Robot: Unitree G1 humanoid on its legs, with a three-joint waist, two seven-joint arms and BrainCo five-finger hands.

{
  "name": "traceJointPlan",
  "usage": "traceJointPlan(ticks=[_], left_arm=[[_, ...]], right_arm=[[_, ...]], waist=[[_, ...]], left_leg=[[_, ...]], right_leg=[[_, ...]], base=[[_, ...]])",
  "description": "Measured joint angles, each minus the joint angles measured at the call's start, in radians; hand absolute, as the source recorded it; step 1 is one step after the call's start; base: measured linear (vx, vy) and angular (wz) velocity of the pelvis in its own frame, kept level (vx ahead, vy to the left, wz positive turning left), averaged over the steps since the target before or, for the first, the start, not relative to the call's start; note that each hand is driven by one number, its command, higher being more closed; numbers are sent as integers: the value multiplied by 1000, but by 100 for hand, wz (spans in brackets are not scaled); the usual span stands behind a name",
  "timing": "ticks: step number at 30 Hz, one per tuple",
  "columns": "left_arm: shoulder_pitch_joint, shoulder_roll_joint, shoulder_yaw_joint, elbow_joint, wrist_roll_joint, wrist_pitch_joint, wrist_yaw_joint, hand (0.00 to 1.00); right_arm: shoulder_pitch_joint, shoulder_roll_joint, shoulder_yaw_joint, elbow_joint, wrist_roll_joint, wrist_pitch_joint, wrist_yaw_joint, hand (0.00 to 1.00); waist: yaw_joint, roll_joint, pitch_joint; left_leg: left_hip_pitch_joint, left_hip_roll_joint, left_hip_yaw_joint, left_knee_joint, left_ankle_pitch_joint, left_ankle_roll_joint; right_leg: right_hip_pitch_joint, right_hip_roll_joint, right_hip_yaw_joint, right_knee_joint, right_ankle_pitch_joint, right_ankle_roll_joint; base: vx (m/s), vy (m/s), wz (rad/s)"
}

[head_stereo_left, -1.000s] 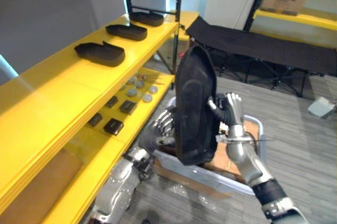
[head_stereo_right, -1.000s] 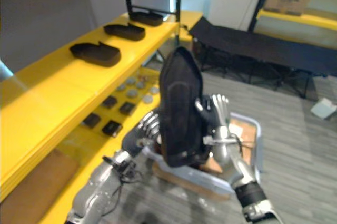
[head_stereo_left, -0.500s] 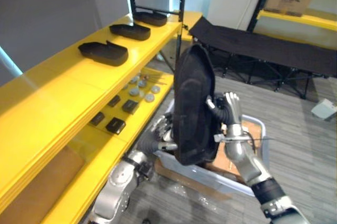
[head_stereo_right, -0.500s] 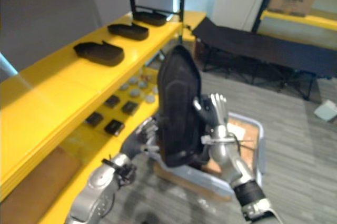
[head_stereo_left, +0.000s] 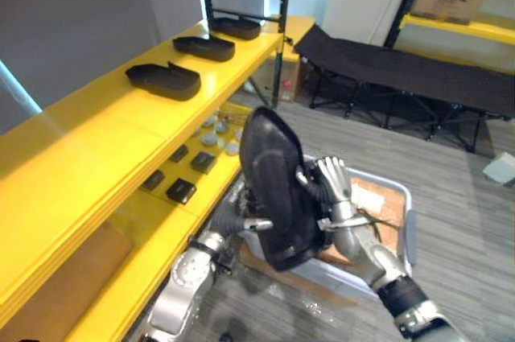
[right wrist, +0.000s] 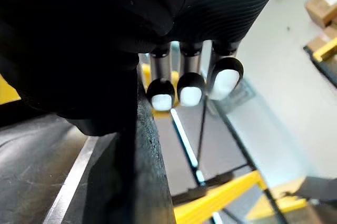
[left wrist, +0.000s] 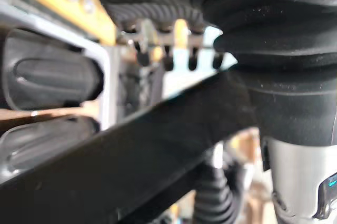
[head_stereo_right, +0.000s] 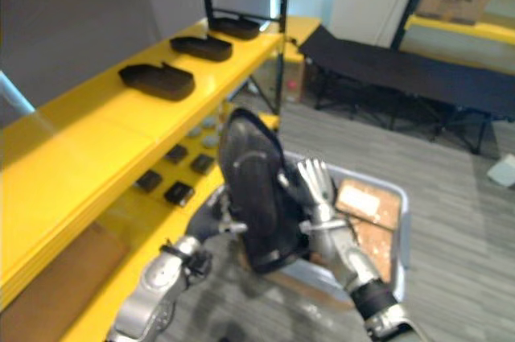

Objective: Walk over and take plastic housings, then place them on the shelf

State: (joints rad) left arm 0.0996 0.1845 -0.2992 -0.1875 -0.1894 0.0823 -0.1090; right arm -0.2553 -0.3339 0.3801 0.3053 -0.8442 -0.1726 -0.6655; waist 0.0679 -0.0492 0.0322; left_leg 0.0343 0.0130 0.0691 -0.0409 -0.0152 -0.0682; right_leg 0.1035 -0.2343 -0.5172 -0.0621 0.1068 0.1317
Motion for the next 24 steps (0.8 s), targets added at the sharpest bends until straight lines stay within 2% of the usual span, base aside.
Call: traceJointPlan(ticks=[8, 13, 22, 24], left_arm=[[-17, -1, -32, 25, 0, 0, 17, 0], [-19, 2, -57, 51, 3, 2, 19, 0], [-20, 2, -76, 83, 12, 21, 27, 0], [-19, 2, -82, 99, 13, 29, 29, 0]], right_arm=[[5, 8, 25, 39, -16, 43, -37, 100], [10, 15, 34, 49, -13, 63, -58, 100], [10, 35, 47, 60, 7, 72, -80, 100], [10, 40, 69, 64, 7, 74, -104, 100]], waist=[[0, 2, -1], [2, 14, -9], [7, 16, -10], [9, 16, -10]], left_leg=[[0, 2, 0, 1, 1, 1], [-1, 3, -2, 3, 1, 1], [-4, 10, -4, 11, 1, 0], [-5, 11, -6, 11, 2, -1]], right_leg=[[0, 0, 4, 0, -1, -2], [1, 1, 5, 0, -2, -3], [1, 7, 10, 0, -5, -7], [1, 8, 10, 0, -5, -7]], base=[[0, 0, 0], [0, 0, 0], [0, 0, 0], [0, 0, 0]])
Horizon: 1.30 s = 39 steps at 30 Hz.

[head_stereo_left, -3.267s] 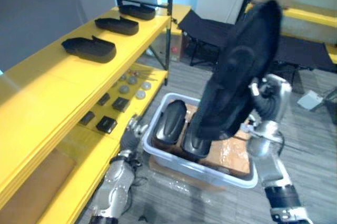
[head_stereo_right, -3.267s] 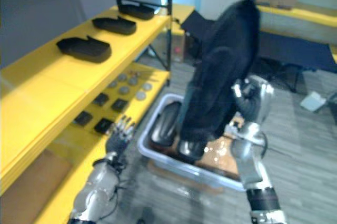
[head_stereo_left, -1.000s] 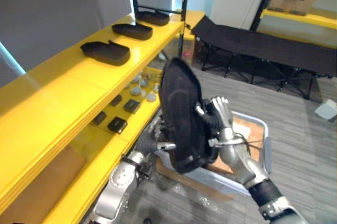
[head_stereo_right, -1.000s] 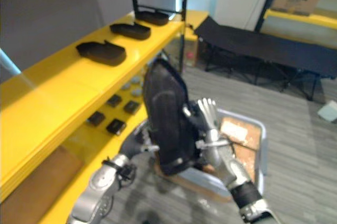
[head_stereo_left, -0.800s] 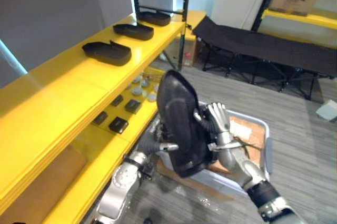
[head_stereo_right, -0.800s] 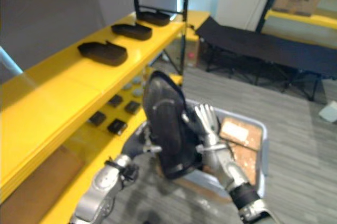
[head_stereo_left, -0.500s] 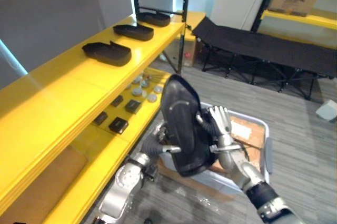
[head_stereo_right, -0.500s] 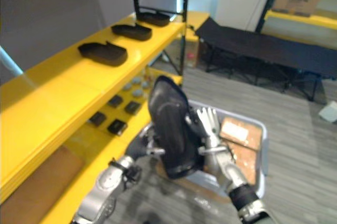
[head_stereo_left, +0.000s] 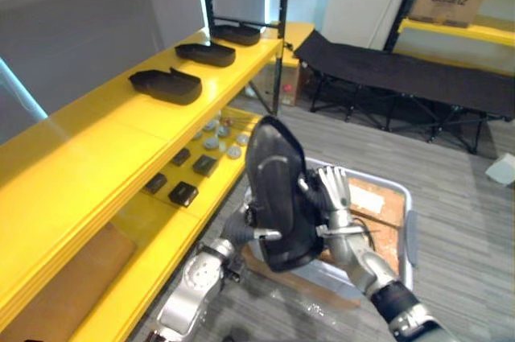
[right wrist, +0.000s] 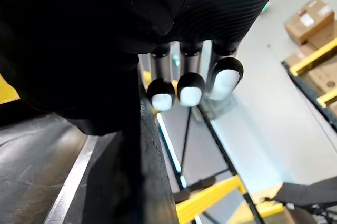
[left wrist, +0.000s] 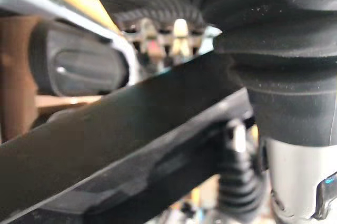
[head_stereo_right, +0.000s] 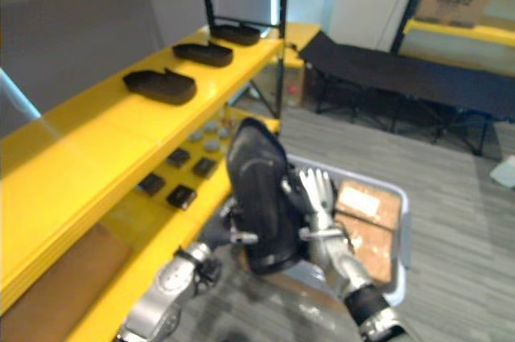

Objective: Walk over and take plastic housings, then place them on the shelf

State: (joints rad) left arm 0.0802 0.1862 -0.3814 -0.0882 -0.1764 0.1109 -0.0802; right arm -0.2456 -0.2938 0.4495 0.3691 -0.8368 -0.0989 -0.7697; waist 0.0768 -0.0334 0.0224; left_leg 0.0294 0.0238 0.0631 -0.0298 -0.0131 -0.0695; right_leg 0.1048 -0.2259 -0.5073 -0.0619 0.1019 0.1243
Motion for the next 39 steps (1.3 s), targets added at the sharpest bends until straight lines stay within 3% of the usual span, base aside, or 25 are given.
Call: traceJointPlan(ticks=[9, 10, 20, 22, 25, 29, 33, 39], left_arm=[[-1, -1, -25, 40, -3, 0, 62, 0], [-1, -1, -27, 44, -9, -1, 77, 100], [-2, -44, -42, 93, -63, -62, 253, 100], [-2, -54, -25, 92, -69, -79, 278, 100], [-4, -67, -1, 58, -110, -88, 319, 100], [-6, -71, 31, 19, -230, -89, 336, 100], [-21, -67, 47, 16, -389, -109, 341, 100], [-32, -56, 48, 14, -502, -138, 341, 100]], right_arm=[[0, 34, 31, 49, 6, -4, -43, 100], [1, 41, 41, 61, 7, -7, -53, 100], [19, 93, 65, 97, 91, -9, -105, 100], [19, 100, 65, 60, 121, 3, -72, 100], [13, 101, 60, -50, 185, 57, 31, 100], [-23, 98, 56, -159, 236, 108, 161, 100], [-88, 72, 64, -223, 275, 124, 271, 100], [-151, 38, 84, -289, 308, 166, 369, 100]], waist=[[5, -1, -1], [5, -1, -1], [6, -4, -3], [8, -7, -5], [11, -24, -18], [17, -42, -30], [17, -43, -30], [17, -43, -30]], left_leg=[[-10, 0, -4, 1, 8, -2], [-11, 0, -4, 2, 8, -2], [-5, 0, -3, -1, 9, -3], [7, 1, 1, -16, 16, -4], [7, 0, 1, -20, 16, -3], [20, -1, 7, -32, 17, -2], [19, 0, 8, -31, 17, -2], [19, 1, 18, -29, 17, -3]], right_leg=[[-2, 1, -8, 0, 0, 0], [-2, 1, -8, 0, 0, 0], [-1, 2, -8, 0, 0, 0], [1, 3, -5, 0, 0, 0], [0, 3, -7, 0, 0, 0], [0, 0, -5, 5, -4, -5], [-2, 0, -5, 8, -5, -6], [-8, 1, 7, 9, -5, -6]], base=[[0, 0, 3], [0, 0, 0], [0, 0, 0], [0, 0, -5], [0, 0, 0], [0, 6, -2], [0, 0, 0], [-2, 3, -4]])
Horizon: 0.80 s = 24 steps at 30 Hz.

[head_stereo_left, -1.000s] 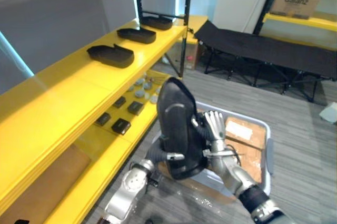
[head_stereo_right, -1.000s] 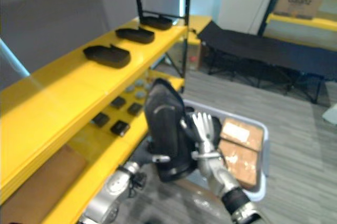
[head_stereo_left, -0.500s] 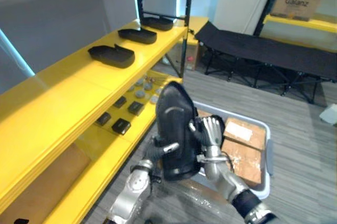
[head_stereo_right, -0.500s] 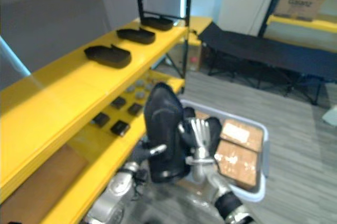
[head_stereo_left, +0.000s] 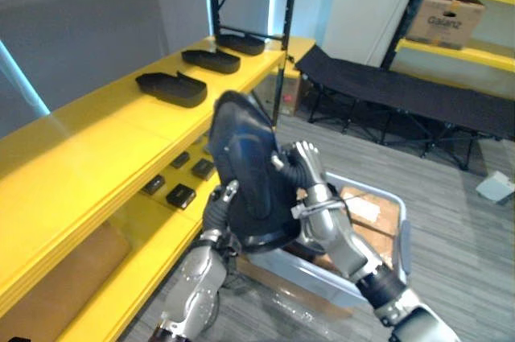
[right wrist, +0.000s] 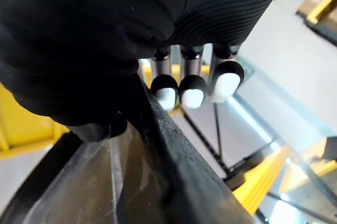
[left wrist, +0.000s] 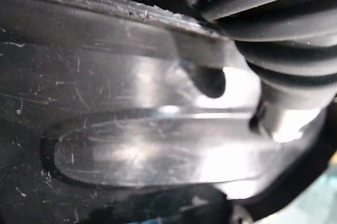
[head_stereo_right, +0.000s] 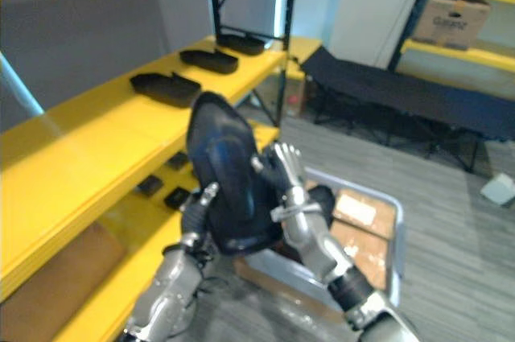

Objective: Walk over and take plastic housings, then place them on the shelf

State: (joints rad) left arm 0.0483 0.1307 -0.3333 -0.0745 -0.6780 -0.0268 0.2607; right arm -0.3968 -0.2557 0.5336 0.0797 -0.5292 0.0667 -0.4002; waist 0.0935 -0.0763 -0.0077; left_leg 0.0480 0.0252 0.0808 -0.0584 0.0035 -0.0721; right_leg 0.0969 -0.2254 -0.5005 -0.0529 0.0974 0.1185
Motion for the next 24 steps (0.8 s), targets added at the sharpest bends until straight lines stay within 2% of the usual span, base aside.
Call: traceJointPlan(ticks=[1, 2, 3, 7, 8, 9, 10, 13, 15, 18, 20, 22, 24], left_arm=[[1, 8, 0, 0, -14, 2, 0, 100], [2, 23, -3, -1, -19, 7, 0, 100], [4, 29, -5, 0, -20, 17, 0, 100], [56, 56, -33, 7, -20, 20, -10, 100], [56, 62, -32, 15, -20, 20, -22, 100], [56, 70, -28, 23, -20, 18, -38, 100], [56, 73, -26, 24, -20, 18, -46, 100], [56, 78, -20, 22, 13, 10, -72, 100], [58, 72, -17, 5, 88, 9, -71, 100], [74, 37, 8, -21, 154, 9, -63, 100], [89, 13, 20, -63, 261, 8, -33, 100], [101, 4, 66, -113, 355, -6, 2, 100], [110, -22, 117, -149, 423, -42, 25, 100]], right_arm=[[4, 0, 9, -15, 33, 3, 14, 100], [19, 0, 18, -18, 53, 2, 3, 0], [40, 0, 24, -20, 54, -16, -13, 0], [166, 10, 44, 24, 22, -174, -159, 0], [181, 14, 47, 37, 22, -211, -188, 0], [194, 15, 53, 56, 22, -276, -212, 0], [199, 15, 53, 61, 24, -299, -219, 0], [211, 15, 50, 79, 60, -355, -238, 0], [234, 22, 44, 90, 123, -401, -259, 0], [253, 59, 30, 91, 182, -436, -265, 0], [278, 86, 14, 92, 238, -463, -259, 0], [300, 91, -3, 88, 303, -492, -215, 0], [337, 94, -6, 91, 362, -494, -164, 0]], waist=[[1, 1, 1], [1, 3, 2], [0, 7, 4], [-12, 32, 21], [-16, 35, 23], [-24, 40, 26], [-26, 40, 26], [-29, 42, 28], [-28, 43, 27], [-30, 43, 27], [-28, 43, 27], [-28, 43, 28], [-26, 43, 28]], left_leg=[[-3, 1, 8, 1, -1, -1], [-13, 1, 9, 4, -1, -1], [-22, 0, 9, 9, -1, -1], [-36, -4, 9, 15, -2, -1], [-38, -3, 9, 16, -2, -1], [-39, -1, 10, 16, -2, -1], [-39, 1, 10, 16, -2, -1], [-33, 1, 13, 12, -2, -1], [-30, 0, 14, 4, -1, 0], [-23, -1, 15, -4, 1, 0], [-12, -1, 14, -8, 1, 0], [-12, -1, 14, -12, 1, 0], [-11, -1, 14, -13, 1, 0]], right_leg=[[-9, 0, 9, 4, 0, 0], [-18, -2, 10, 7, 0, -1], [-27, -3, 11, 11, -1, -1], [-40, -9, 13, 14, -1, -1], [-39, -7, 15, 9, 0, 1], [-39, -4, 16, 5, 1, 1], [-39, -3, 17, 4, 2, 1], [-39, 0, 19, 3, 1, 1], [-39, -1, 17, 3, 1, 0], [-37, -2, 17, 3, 1, 0], [-25, -2, 12, 3, 0, -1], [-26, -2, 11, 3, 0, -1], [-26, -2, 11, 3, 0, -1]], base=[[-5, 11, -11], [-7, 10, -9], [0, 0, 0], [0, 0, 0], [0, 0, 0], [0, 0, 0], [-12, -17, -4], [-6, -10, -5], [0, 0, 0], [0, 0, 0], [0, 0, 0], [0, 0, 0], [0, 0, 0]])
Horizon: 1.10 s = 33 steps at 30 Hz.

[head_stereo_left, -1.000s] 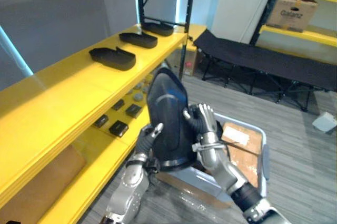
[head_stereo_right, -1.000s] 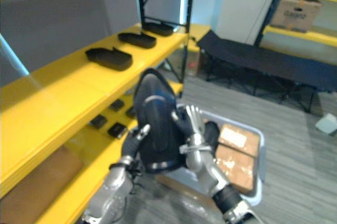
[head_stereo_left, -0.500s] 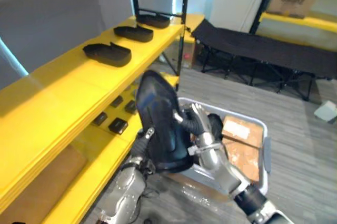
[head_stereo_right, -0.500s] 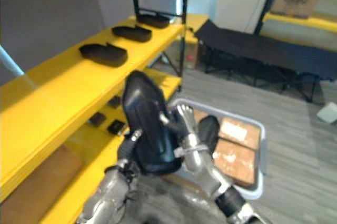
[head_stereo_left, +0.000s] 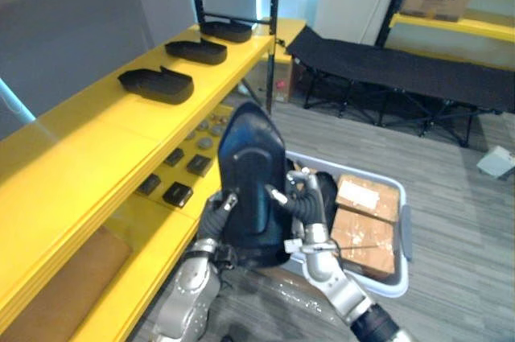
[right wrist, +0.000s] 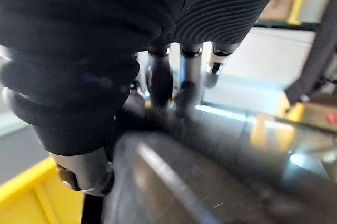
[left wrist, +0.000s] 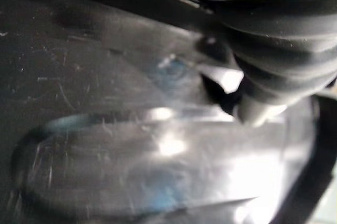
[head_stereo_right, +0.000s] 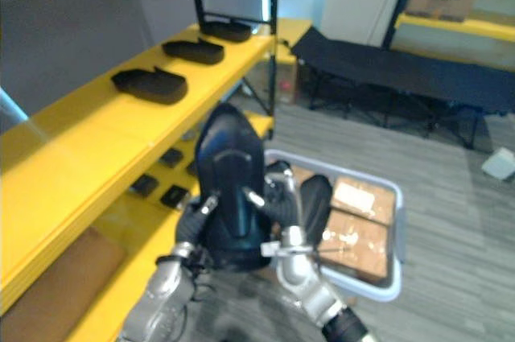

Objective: Walk over and take plastic housings, then place them on the shelf

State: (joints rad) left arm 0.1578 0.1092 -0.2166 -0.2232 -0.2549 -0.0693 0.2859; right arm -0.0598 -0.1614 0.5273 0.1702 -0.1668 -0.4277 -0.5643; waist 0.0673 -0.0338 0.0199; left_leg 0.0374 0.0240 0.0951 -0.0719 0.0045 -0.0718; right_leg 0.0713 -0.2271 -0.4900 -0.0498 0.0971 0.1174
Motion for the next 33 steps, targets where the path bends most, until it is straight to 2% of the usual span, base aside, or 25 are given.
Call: traceJointPlan(ticks=[2, 3, 4, 6, 8, 11, 14, 16, 17, 21, 26, 31, 33], left_arm=[[4, -22, 40, -35, 60, -38, 22, 100], [6, -39, 69, -48, 111, -64, 36, 100], [7, -42, 76, -52, 121, -67, 39, 100], [35, -58, 134, -76, 241, -94, 89, 100], [56, -58, 177, -80, 266, -105, 107, 100], [86, -66, 239, -80, 266, -105, 135, 100], [86, -89, 243, -80, 273, -105, 144, 100], [86, -89, 241, -80, 276, -105, 148, 100], [86, -89, 237, -80, 286, -105, 151, 100], [86, -90, 237, -80, 304, -104, 176, 100], [85, -89, 243, -80, 288, -105, 181, 100], [85, -102, 273, -92, 215, -112, 165, 100], [85, -107, 286, -115, 215, -126, 154, 100]], right_arm=[[31, 7, -11, -4, 46, -1, 36, 0], [48, 29, -61, -14, 163, -5, 74, 0], [51, 37, -78, -18, 189, -6, 83, 0], [71, 82, -240, -54, 387, -14, 132, 0], [90, 80, -337, -70, 468, -27, 165, 0], [131, 82, -470, -78, 610, -28, 238, 0], [193, 88, -550, -77, 674, -22, 279, 0], [219, 91, -576, -62, 711, 14, 296, 0], [228, 94, -589, -35, 719, 38, 309, 0], [281, 119, -607, 51, 760, 92, 364, 0], [299, 130, -606, 75, 759, 109, 419, 0], [282, 131, -583, 70, 683, 110, 458, 0], [283, 131, -564, 48, 684, 128, 492, 0]], waist=[[1, 0, 0], [0, 0, 0], [0, 0, 0], [-4, 0, 1], [-5, -1, 2], [-29, -2, 3], [-30, -1, 5], [-36, 0, 5], [-50, 0, 6], [-65, 0, 7], [-78, 0, 8], [-69, -4, 11], [-57, -8, 33]], left_leg=[[1, 0, 0, -2, 0, 0], [3, 0, 2, -3, 0, 0], [3, 1, 2, -3, 0, 0], [11, 1, 11, -5, -1, 1], [17, 1, 24, -6, -4, 1], [17, 1, 30, -6, -5, 2], [18, 2, 41, -6, -8, 1], [17, 4, 60, -6, -11, -1], [16, 3, 60, -6, -11, -1], [16, 4, 80, -6, -18, -2], [12, 1, 79, -6, -22, 1], [-5, -4, 50, -6, -22, 2], [-10, -9, 13, -7, -20, 5]], right_leg=[[0, 0, 0, 0, 0, 0], [1, 0, 1, 0, 0, 0], [1, 0, 1, 0, 0, 0], [1, 0, 9, 0, 0, 0], [-1, 0, 24, -1, 0, 1], [-1, 2, 28, -9, 2, 4], [-4, 3, 37, -15, 4, 8], [-18, 4, 55, -15, 7, 11], [-19, 4, 56, -15, 7, 12], [-31, 5, 80, -16, 9, 14], [-33, 1, 81, -16, 9, 14], [-33, -2, 61, -16, 9, 15], [-14, -6, 28, -14, 4, 21]], base=[[0, 0, 0], [0, 0, 0], [-3, 1, -4], [-4, 4, -11], [-3, 10, -17], [-5, 1, -7], [-1, 0, -10], [2, 8, -22], [6, 2, -13], [6, 6, -14], [2, 4, -1], [-5, 6, 13], [-5, -1, 43]])
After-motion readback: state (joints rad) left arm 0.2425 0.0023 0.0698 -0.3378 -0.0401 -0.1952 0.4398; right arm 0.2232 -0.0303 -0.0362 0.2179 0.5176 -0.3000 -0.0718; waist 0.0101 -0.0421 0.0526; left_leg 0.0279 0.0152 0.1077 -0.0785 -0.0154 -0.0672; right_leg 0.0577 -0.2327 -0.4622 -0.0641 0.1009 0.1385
